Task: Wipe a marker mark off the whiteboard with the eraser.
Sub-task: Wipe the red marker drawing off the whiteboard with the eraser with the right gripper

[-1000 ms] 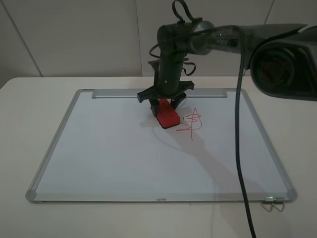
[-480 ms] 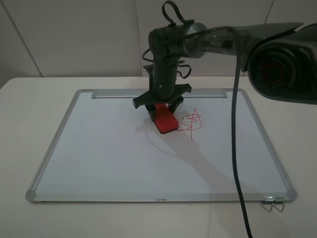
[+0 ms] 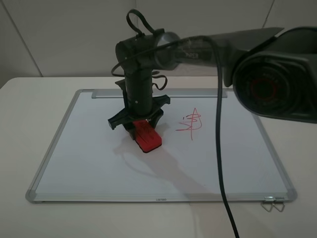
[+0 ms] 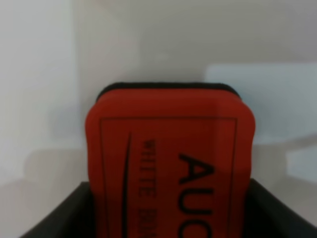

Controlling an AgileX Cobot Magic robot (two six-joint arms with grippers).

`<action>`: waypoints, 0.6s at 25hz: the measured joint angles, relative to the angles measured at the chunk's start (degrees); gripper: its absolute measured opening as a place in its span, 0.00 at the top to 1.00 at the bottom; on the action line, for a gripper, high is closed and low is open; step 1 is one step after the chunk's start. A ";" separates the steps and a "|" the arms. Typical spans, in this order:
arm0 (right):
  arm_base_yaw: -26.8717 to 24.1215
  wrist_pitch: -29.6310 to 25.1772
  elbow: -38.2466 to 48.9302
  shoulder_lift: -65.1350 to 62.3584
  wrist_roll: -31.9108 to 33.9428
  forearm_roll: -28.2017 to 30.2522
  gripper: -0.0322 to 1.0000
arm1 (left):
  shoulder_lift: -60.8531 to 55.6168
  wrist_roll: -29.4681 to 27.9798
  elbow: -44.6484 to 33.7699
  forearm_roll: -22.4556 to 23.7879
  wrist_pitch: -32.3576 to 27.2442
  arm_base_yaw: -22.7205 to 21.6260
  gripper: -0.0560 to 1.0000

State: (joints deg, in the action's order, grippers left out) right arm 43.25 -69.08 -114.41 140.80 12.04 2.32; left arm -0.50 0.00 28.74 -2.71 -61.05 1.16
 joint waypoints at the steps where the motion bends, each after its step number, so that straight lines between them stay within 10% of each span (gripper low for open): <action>1: 0.72 -0.14 0.00 0.00 0.00 -0.22 0.48 | 0.00 0.00 0.00 0.00 0.00 0.00 0.21; 15: 1.82 -0.57 2.62 -8.09 1.96 -0.61 0.48 | 0.00 0.00 0.00 0.00 0.00 0.00 0.21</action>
State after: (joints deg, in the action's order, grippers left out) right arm 45.07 -69.65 -111.79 132.71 14.00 1.71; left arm -0.50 0.00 28.74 -2.71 -61.05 1.16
